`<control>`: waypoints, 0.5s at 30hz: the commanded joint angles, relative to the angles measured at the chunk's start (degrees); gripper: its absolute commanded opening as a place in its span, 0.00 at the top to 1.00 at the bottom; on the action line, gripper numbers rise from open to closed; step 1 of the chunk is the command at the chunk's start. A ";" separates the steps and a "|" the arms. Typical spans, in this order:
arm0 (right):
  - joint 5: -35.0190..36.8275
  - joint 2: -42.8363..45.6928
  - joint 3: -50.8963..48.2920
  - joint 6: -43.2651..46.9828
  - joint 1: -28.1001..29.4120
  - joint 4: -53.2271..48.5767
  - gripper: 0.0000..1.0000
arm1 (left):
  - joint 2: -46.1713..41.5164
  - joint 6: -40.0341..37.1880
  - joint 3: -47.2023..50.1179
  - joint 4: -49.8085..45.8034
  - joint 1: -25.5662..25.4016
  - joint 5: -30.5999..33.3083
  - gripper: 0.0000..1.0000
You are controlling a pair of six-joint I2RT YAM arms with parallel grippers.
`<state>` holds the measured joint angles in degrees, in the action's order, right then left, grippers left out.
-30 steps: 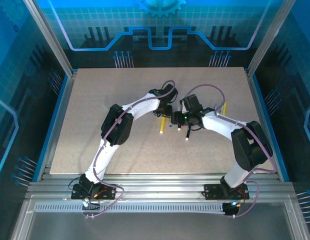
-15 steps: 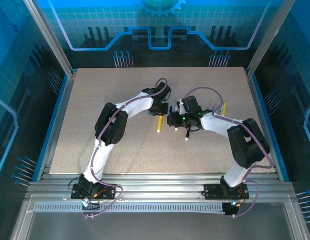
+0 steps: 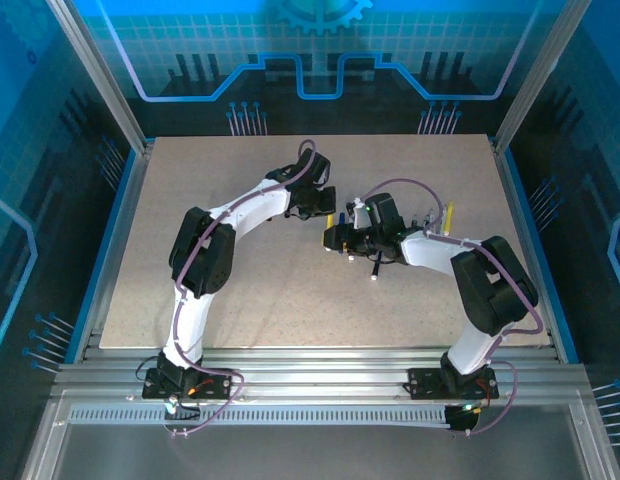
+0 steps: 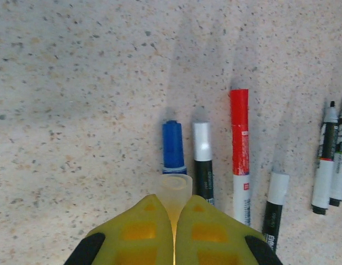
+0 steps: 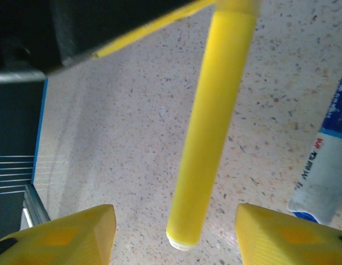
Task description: Open the pen caps
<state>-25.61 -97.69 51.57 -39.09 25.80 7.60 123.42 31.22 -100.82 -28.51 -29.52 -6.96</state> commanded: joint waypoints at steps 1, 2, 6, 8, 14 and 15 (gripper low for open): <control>-1.48 -0.68 -0.47 -0.72 0.04 1.38 0.40 | -2.61 2.24 1.57 2.09 -0.34 -4.31 1.00; -1.22 -0.70 -0.34 -0.57 0.08 0.98 0.41 | -2.89 2.18 1.62 2.15 -0.48 -4.55 1.00; -0.55 -1.18 0.45 -0.19 0.08 -0.31 0.45 | -3.83 2.56 2.33 2.92 -0.80 -5.45 1.00; -0.25 -1.51 0.70 -0.19 0.11 -0.63 0.48 | -4.00 2.62 2.47 3.03 -0.97 -5.77 1.00; 1.46 -1.59 1.03 0.30 -0.08 -1.79 0.92 | -4.13 2.75 2.78 3.10 -1.16 -6.22 1.00; 1.80 -1.54 1.07 0.24 -0.23 -2.17 1.00 | -4.26 2.71 2.90 3.20 -1.23 -6.19 1.00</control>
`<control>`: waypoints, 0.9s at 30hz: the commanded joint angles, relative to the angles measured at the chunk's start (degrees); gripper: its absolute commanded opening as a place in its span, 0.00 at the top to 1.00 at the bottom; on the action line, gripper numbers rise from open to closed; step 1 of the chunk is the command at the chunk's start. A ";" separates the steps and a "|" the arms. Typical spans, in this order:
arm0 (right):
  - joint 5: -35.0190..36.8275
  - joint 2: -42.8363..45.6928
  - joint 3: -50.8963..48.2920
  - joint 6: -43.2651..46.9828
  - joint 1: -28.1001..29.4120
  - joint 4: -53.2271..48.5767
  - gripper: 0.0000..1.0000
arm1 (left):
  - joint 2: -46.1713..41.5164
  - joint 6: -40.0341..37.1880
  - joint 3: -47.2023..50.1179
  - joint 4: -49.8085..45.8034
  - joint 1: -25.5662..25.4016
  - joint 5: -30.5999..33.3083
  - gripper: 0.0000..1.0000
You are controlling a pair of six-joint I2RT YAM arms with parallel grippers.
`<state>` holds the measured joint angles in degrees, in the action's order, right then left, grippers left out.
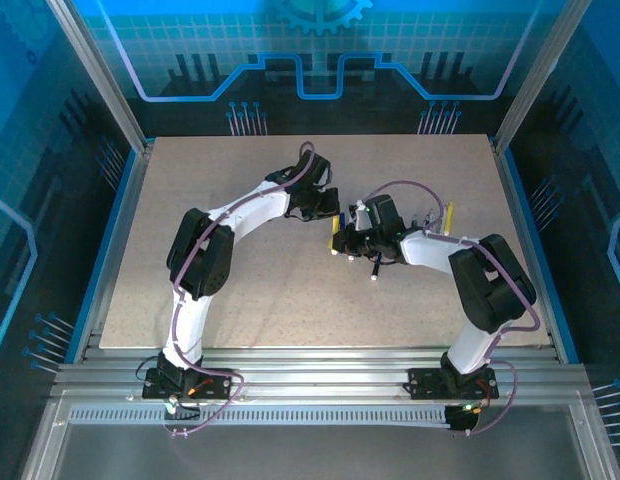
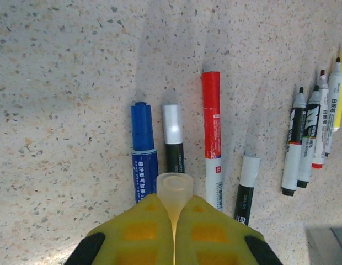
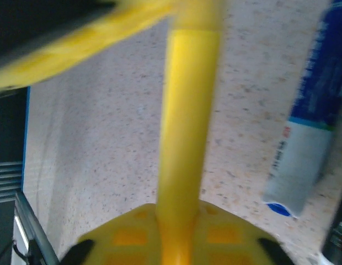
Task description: Open the pen caps
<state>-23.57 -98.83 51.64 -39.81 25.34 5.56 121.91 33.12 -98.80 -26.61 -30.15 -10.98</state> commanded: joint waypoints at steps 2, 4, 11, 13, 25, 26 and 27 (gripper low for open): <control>-0.49 -0.28 0.76 1.01 0.08 0.09 1.00 | -2.86 0.56 0.98 0.90 -0.53 -1.26 1.00; -0.75 0.18 0.36 1.07 0.05 0.60 1.00 | -2.97 0.14 0.64 -0.53 -0.51 1.06 0.97; -2.31 0.13 -0.09 0.61 0.59 2.46 1.00 | -2.93 -0.77 0.73 -1.69 -0.43 4.13 0.67; -2.57 -0.26 0.04 0.50 0.92 2.70 1.00 | -2.65 -0.86 0.55 -1.78 -0.43 4.13 0.67; -4.25 -1.75 0.31 0.00 1.73 4.43 1.00 | -0.66 -1.22 -1.86 -2.91 -0.35 4.91 0.87; -4.43 -1.88 0.28 -0.02 1.75 4.57 1.00 | -0.47 -1.12 -2.04 -3.08 -0.26 4.96 0.92; -4.38 -2.04 0.22 -0.15 1.91 4.69 1.00 | -0.29 -1.13 -2.33 -3.18 -0.15 5.09 0.98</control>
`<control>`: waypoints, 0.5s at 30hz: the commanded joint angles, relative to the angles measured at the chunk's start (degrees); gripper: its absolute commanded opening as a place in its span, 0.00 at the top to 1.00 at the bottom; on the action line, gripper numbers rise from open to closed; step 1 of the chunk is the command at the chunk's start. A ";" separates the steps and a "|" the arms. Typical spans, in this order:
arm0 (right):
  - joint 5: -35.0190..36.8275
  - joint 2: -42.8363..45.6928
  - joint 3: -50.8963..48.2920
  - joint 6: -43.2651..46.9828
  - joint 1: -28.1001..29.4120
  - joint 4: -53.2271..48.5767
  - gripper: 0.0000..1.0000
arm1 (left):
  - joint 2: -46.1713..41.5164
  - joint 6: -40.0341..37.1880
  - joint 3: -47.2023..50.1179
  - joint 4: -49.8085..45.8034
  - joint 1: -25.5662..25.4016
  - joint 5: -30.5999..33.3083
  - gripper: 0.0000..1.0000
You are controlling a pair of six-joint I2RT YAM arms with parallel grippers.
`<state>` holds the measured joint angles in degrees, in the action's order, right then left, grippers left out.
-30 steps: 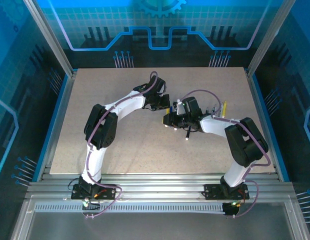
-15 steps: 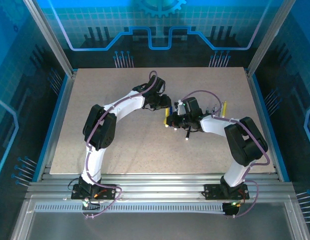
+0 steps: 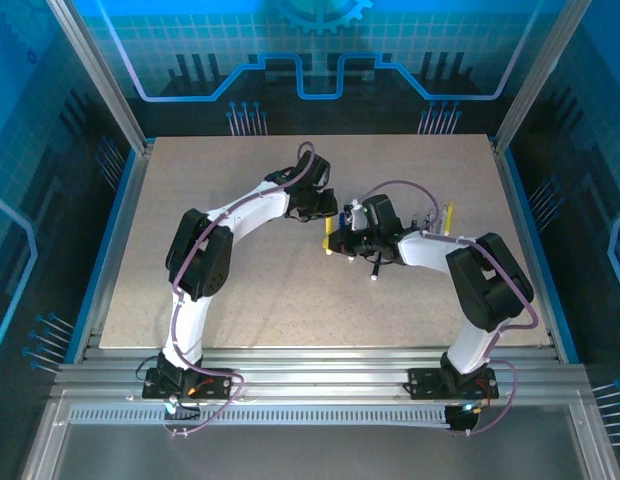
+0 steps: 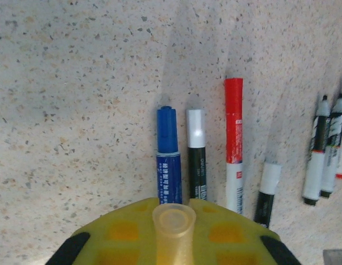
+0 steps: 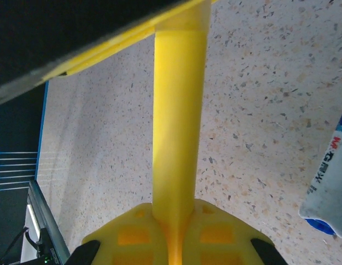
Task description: Open the pen caps
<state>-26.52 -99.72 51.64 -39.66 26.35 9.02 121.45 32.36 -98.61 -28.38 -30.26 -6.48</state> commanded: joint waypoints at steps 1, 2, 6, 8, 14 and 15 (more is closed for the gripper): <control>-1.51 -1.16 0.30 -0.43 1.02 1.24 1.00 | 0.44 -0.35 -2.79 -1.50 0.05 0.78 1.00; -1.65 -1.30 0.22 -0.59 1.12 1.42 1.00 | 0.74 -0.36 -3.02 -1.58 0.17 1.07 1.00; -3.44 -1.56 -0.80 -3.41 1.60 2.45 1.00 | 2.55 -0.75 -5.44 -3.04 0.90 3.24 1.00; -3.97 -0.52 -3.29 -5.09 2.62 3.45 1.00 | 3.18 -0.86 -6.60 -3.75 1.31 4.35 1.00; -1.97 6.91 -10.45 -6.56 9.33 0.86 1.00 | 5.15 -1.23 -11.17 -5.61 1.75 8.78 1.00; -1.50 8.49 -11.64 -6.73 10.27 0.02 1.00 | 5.73 -1.22 -12.40 -6.22 1.70 9.30 1.00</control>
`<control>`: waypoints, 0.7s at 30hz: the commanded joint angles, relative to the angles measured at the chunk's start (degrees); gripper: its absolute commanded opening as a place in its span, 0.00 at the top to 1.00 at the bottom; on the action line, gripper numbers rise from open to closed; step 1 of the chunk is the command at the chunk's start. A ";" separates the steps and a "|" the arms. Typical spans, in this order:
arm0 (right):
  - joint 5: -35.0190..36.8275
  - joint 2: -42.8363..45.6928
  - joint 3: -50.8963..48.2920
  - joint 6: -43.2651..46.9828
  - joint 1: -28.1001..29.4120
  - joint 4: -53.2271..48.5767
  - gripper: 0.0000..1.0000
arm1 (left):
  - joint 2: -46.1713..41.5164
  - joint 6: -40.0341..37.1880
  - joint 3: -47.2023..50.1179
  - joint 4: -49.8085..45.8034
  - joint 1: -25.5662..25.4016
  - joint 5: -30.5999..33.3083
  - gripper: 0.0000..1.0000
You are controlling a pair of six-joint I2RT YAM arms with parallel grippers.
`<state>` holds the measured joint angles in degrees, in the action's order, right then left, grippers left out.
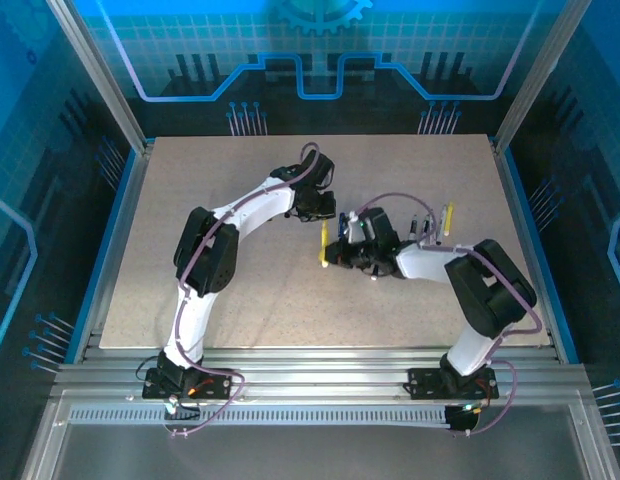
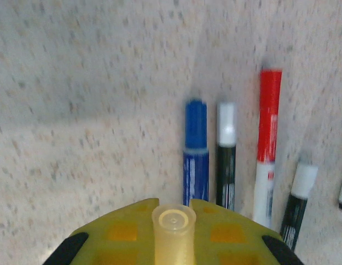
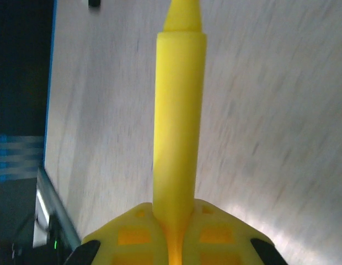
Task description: Open the pen caps
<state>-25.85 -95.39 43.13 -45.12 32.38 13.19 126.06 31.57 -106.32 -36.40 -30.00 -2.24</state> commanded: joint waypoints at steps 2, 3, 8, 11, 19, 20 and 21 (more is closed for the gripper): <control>-1.07 6.87 -4.93 -1.78 5.77 -5.55 1.00 | 1.85 -0.38 -6.18 1.32 1.46 5.79 1.00; -0.75 8.21 -5.76 -1.87 6.28 -6.28 1.00 | 2.14 -0.28 -6.71 1.25 1.47 5.72 1.00; 6.25 15.04 -5.38 1.24 4.47 -16.23 1.00 | 3.80 -1.42 -8.64 -0.43 1.44 4.57 1.00; 16.47 17.51 -0.73 5.96 1.71 -27.47 1.00 | 4.84 -3.39 -9.08 -3.09 1.35 7.02 1.00; 30.98 12.67 9.08 15.46 -11.10 -38.55 1.00 | 7.10 -7.80 -9.50 -9.12 1.57 17.50 1.00; 31.67 11.45 9.73 16.14 -12.48 -38.53 1.00 | 7.54 -8.21 -9.88 -9.66 1.63 18.11 1.00; 32.11 10.28 10.24 16.50 -13.72 -38.43 1.00 | 8.04 -8.42 -10.22 -10.10 1.83 18.16 1.00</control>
<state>0.60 -82.11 51.42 -32.84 21.19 -19.86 132.55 25.89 -113.99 -42.63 -28.45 11.70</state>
